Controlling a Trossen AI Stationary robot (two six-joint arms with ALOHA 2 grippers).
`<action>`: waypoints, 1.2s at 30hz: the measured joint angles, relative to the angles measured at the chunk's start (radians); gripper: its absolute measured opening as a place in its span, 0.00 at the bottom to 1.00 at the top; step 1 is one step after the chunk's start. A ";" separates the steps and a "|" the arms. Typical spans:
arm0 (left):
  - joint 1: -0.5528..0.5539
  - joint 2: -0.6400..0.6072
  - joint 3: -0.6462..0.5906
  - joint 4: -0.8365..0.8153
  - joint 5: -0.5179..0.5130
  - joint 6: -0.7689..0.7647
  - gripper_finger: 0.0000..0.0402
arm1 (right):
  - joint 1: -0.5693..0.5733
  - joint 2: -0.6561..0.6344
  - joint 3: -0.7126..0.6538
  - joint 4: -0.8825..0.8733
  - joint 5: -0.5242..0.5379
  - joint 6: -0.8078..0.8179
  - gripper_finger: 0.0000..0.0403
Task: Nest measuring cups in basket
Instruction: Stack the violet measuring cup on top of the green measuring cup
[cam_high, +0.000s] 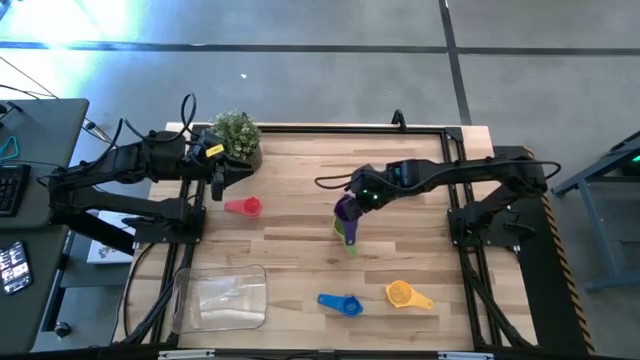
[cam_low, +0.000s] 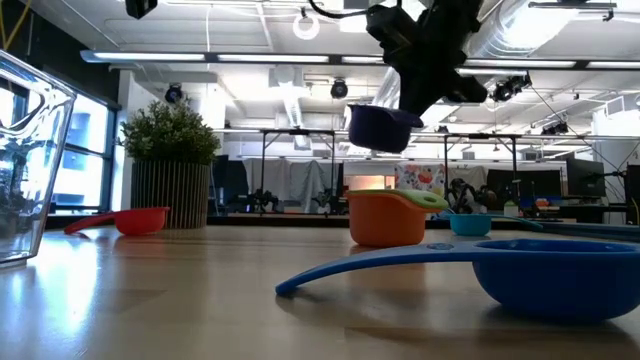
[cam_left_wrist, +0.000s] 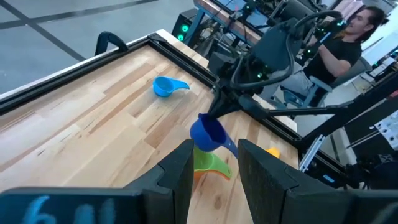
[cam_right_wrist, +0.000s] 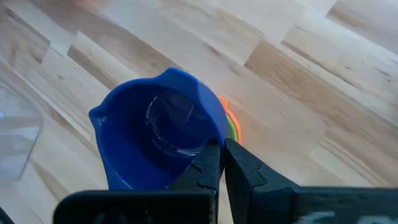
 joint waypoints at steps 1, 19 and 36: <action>0.000 0.002 0.000 0.000 0.000 0.000 0.29 | 0.000 0.008 0.000 0.000 -0.004 -0.001 0.00; 0.000 0.058 0.000 -0.013 0.001 0.003 0.29 | 0.026 0.113 0.000 0.006 -0.049 -0.003 0.00; 0.000 0.064 0.000 -0.013 0.003 0.017 0.29 | 0.025 0.161 -0.001 -0.015 -0.048 -0.023 0.00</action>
